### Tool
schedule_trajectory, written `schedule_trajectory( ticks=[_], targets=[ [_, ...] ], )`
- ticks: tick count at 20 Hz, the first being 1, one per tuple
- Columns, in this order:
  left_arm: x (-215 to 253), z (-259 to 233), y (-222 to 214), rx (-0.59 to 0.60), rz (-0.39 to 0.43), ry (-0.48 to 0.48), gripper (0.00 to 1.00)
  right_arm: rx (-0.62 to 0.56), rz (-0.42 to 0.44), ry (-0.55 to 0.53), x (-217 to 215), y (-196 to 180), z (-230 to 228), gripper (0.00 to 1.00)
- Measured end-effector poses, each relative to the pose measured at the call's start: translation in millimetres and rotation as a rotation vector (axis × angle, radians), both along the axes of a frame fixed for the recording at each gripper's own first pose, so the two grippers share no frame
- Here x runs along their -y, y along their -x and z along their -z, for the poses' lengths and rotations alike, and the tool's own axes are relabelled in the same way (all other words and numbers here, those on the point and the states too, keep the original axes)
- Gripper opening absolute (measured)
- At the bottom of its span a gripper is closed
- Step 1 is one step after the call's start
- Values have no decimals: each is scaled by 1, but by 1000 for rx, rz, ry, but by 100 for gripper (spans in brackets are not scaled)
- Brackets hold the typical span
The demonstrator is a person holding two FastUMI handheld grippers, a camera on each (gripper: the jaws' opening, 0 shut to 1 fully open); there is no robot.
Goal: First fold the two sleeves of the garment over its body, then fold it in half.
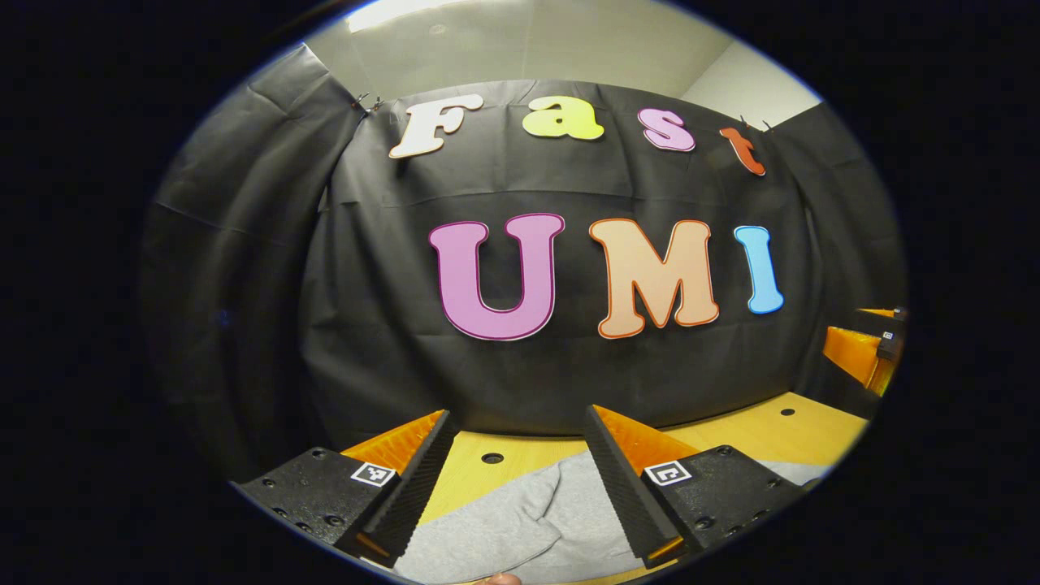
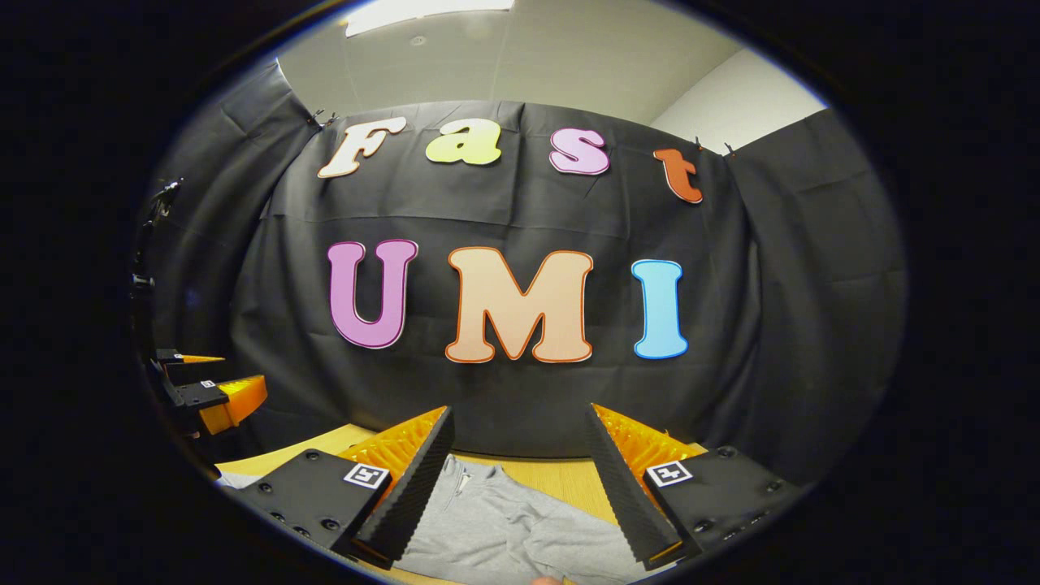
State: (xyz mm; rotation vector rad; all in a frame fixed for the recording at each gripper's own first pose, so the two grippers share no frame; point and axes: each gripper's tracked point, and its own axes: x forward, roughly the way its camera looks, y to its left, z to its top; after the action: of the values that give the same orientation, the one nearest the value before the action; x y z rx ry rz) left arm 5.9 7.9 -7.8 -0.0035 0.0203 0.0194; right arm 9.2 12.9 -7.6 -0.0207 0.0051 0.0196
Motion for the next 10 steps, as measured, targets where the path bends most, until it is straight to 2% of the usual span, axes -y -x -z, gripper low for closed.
schedule_trajectory(
  ticks=[10],
  targets=[
    [4, 0, 2, -1, 10, -5, 95, 1, 34, 8, 19, -3, 1, 99]
  ],
)
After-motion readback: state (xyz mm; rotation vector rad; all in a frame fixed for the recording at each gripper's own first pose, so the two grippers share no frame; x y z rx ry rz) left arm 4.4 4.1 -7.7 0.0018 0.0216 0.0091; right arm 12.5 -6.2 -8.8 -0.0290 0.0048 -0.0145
